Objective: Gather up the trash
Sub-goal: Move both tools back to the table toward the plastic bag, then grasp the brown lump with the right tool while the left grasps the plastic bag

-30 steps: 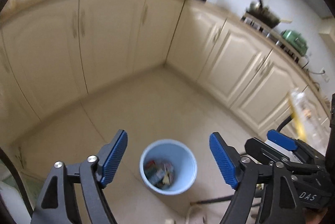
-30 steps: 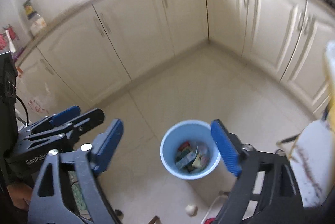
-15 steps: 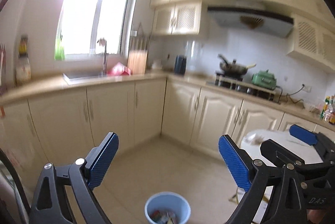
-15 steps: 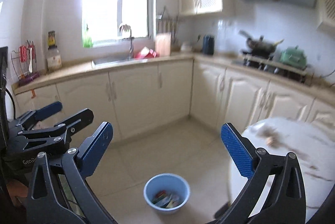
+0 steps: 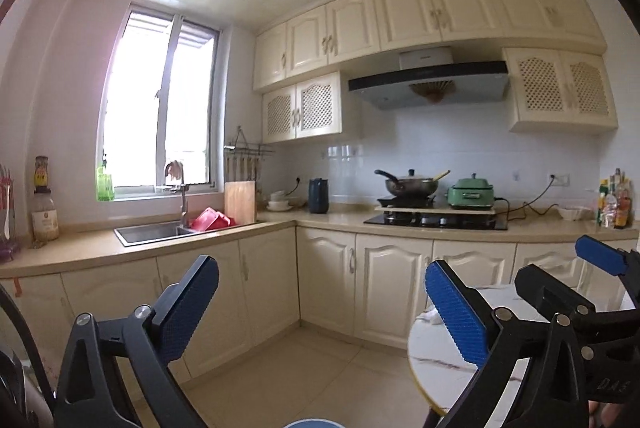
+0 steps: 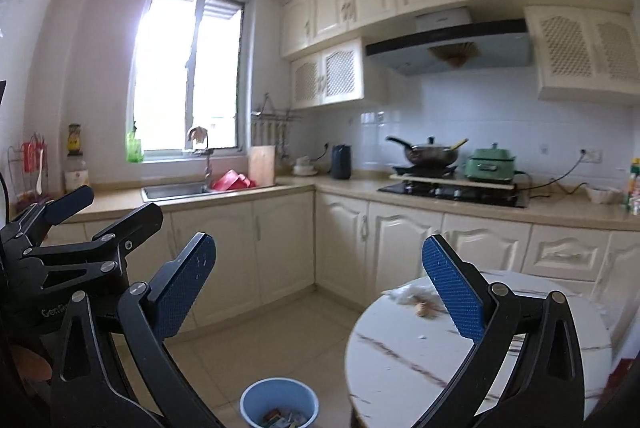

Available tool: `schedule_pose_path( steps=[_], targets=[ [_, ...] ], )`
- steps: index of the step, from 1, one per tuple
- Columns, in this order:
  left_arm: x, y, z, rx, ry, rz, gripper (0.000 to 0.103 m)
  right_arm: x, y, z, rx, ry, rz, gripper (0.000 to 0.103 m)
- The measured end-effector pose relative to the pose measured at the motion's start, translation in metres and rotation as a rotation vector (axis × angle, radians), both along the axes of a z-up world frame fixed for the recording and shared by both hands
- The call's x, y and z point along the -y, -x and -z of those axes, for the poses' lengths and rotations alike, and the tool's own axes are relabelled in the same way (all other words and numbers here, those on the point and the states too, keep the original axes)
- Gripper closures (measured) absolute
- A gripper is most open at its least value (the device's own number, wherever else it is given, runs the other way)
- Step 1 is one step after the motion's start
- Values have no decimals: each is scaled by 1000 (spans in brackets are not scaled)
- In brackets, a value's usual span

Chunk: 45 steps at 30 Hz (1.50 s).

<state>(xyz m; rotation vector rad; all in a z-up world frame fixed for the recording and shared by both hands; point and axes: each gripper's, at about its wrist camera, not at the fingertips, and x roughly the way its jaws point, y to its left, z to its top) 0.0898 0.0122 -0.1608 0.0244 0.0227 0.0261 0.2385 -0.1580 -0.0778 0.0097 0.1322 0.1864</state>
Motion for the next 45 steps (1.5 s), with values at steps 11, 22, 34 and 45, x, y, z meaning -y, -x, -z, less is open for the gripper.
schedule_pose_path(
  steps=[11,22,34,45],
  targets=[
    [42,-87,-49,-79,-95,96,1,71,-26,2,-73,-19,128,0],
    [63,-322,-52,-419,-146,336,1,155,-167,58,-412,-43,237,0],
    [31,-513,-28,-694,-56,368,1,168,-319,194,-819,-47,143,18],
    [79,-569,11,-746,-126,473,1,163,-349,226,-865,35,120,62]
  ],
)
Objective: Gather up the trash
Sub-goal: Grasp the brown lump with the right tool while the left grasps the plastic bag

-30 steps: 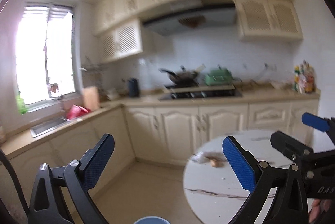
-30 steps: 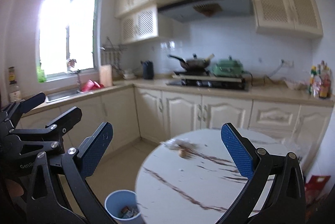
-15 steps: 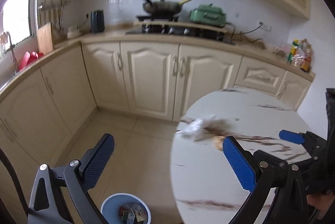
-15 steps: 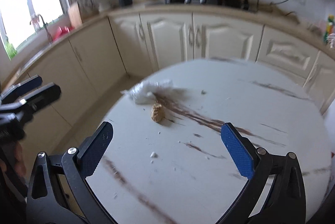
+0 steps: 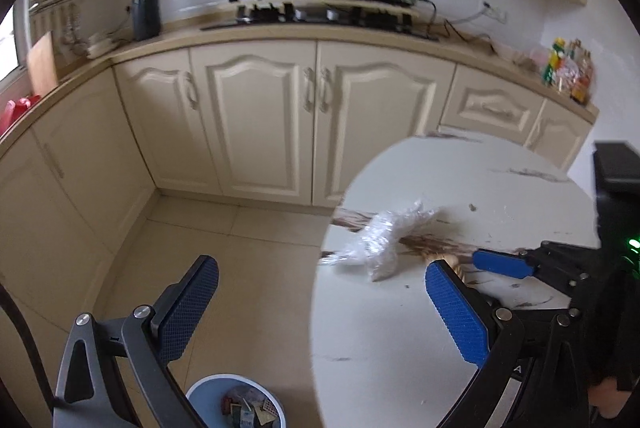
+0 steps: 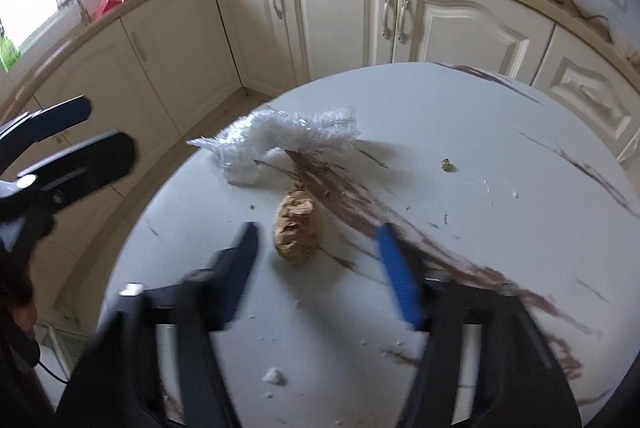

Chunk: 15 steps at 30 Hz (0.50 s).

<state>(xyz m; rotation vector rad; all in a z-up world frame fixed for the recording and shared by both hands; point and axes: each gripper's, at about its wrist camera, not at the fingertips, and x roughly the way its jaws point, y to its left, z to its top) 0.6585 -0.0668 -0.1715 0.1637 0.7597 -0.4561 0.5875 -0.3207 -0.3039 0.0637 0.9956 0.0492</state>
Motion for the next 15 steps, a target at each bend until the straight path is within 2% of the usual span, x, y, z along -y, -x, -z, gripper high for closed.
schedule_pose_path(
  steps=[3,15],
  targets=[
    [15,-14,10,-8,-7,19,1,1,2,-1,8,6,-46,83],
    [73,-54,45,-23,-90,70,3,33,10,-3,13,-7,1,83]
  ],
)
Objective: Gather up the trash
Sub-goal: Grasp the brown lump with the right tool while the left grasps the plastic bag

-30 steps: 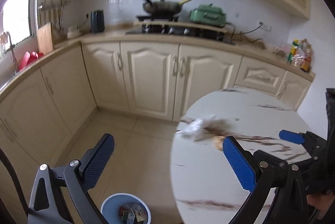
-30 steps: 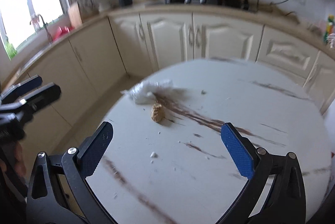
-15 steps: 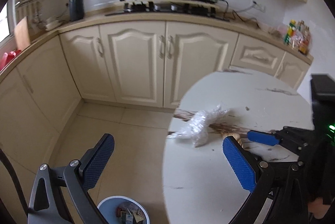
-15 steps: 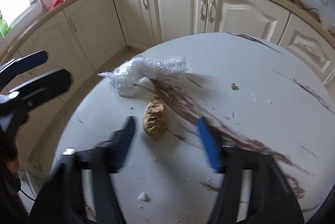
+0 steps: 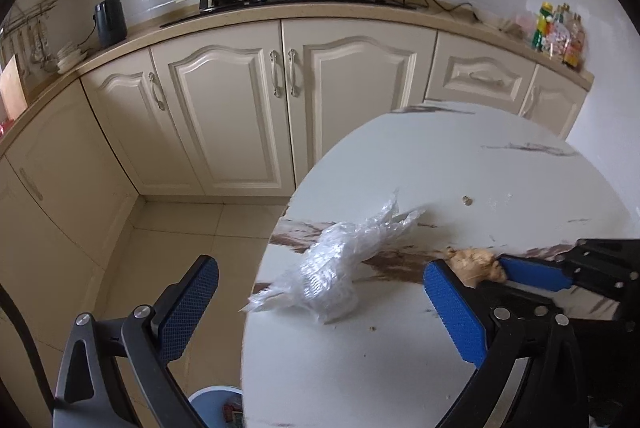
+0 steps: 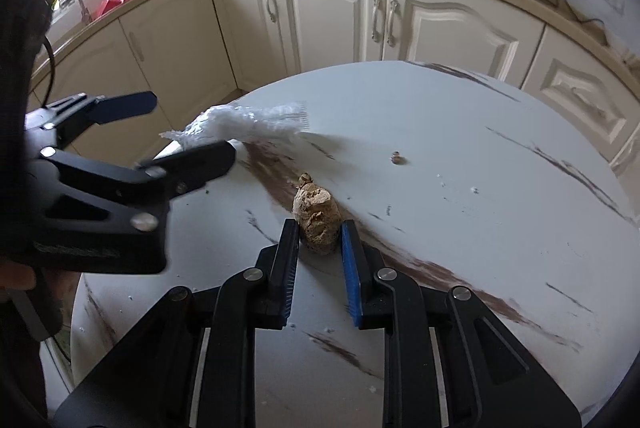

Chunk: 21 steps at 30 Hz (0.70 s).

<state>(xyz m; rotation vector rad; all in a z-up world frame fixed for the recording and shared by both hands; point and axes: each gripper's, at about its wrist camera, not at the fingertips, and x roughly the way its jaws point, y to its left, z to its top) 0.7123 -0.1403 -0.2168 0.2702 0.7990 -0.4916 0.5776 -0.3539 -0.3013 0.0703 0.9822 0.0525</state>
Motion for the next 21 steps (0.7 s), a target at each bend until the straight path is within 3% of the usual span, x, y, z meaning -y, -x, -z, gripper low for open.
schedule_pose_path(
  steps=[3,6,8,12,17,21],
  targets=[
    [9,-3,5,15,-6,-1,11,5,0,0,1,-12,10,83],
    [21,-7,12,5,-21,18,36,8,0,1,2,-25,11,83],
    [28,-10,18,-19,-33,40,46,10,0,1,3,-39,15,83],
    [37,-11,19,-37,-38,69,83,14,0,2,5,-50,20,83],
    [41,-2,12,-44,-43,96,87,17,4,1,9,-58,32,83],
    [34,13,-3,-44,0,121,88,20,12,-10,37,-65,43,83]
  ],
)
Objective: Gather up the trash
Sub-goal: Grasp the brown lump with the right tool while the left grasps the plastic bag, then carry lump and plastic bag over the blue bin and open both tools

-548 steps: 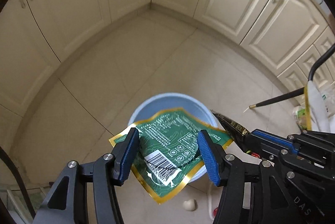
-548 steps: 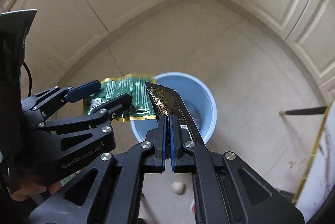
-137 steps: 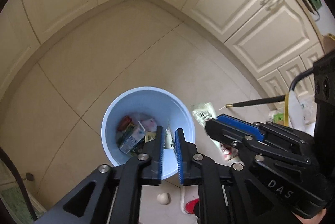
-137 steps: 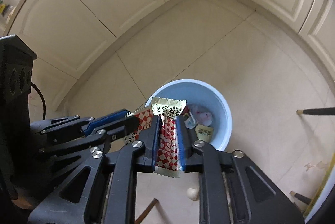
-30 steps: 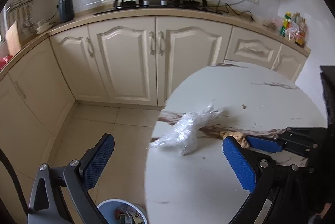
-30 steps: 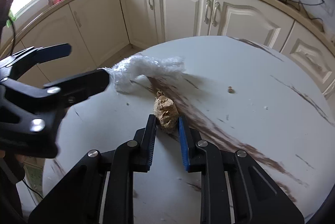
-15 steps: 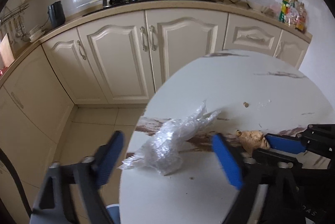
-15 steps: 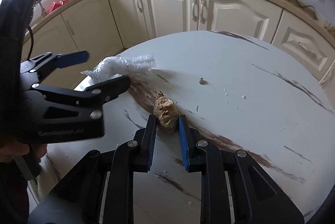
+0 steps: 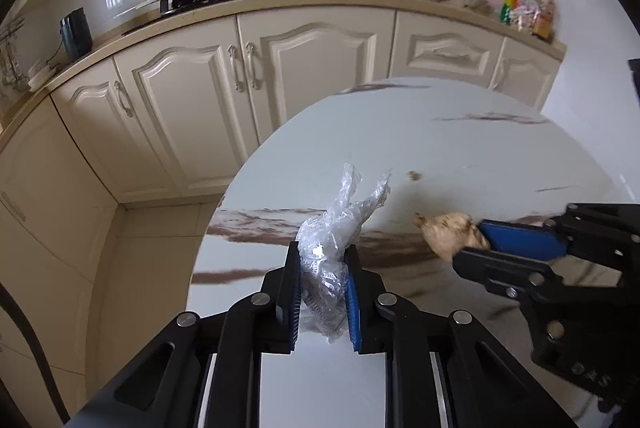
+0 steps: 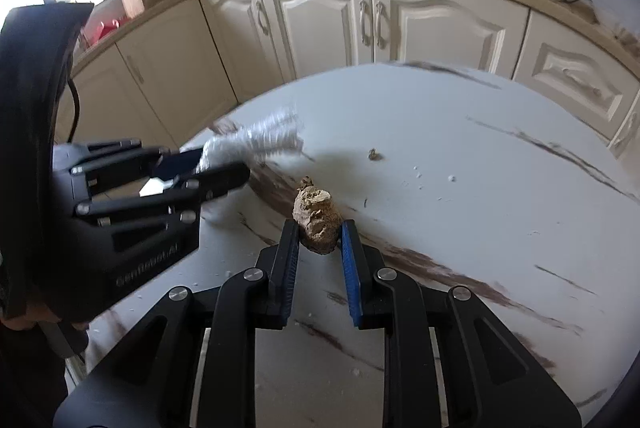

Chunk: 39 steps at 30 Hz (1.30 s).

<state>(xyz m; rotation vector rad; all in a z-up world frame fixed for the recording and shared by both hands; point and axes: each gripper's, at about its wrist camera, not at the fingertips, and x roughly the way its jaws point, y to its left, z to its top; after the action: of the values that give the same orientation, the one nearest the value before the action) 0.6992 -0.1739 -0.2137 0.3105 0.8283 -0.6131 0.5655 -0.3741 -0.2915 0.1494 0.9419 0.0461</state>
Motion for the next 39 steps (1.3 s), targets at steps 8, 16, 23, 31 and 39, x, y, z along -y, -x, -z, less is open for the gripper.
schedule_pose_path(
  steps=[8,16,23,31,39],
  targets=[
    [-43,51,-53,62,121,10,88,-11,31,-45,83,8,19,83],
    [-130,140,-101,209,207,-73,88,-52,76,-102,210,-7,-5,83],
    [-229,220,-106,312,190,-245,88,-141,103,-136,305,-6,-140,83],
    [-334,268,-54,240,132,-477,87,-279,95,-96,270,-17,-380,83],
    [-395,248,72,-51,110,-601,87,-357,53,32,41,-28,-477,83]
  ],
)
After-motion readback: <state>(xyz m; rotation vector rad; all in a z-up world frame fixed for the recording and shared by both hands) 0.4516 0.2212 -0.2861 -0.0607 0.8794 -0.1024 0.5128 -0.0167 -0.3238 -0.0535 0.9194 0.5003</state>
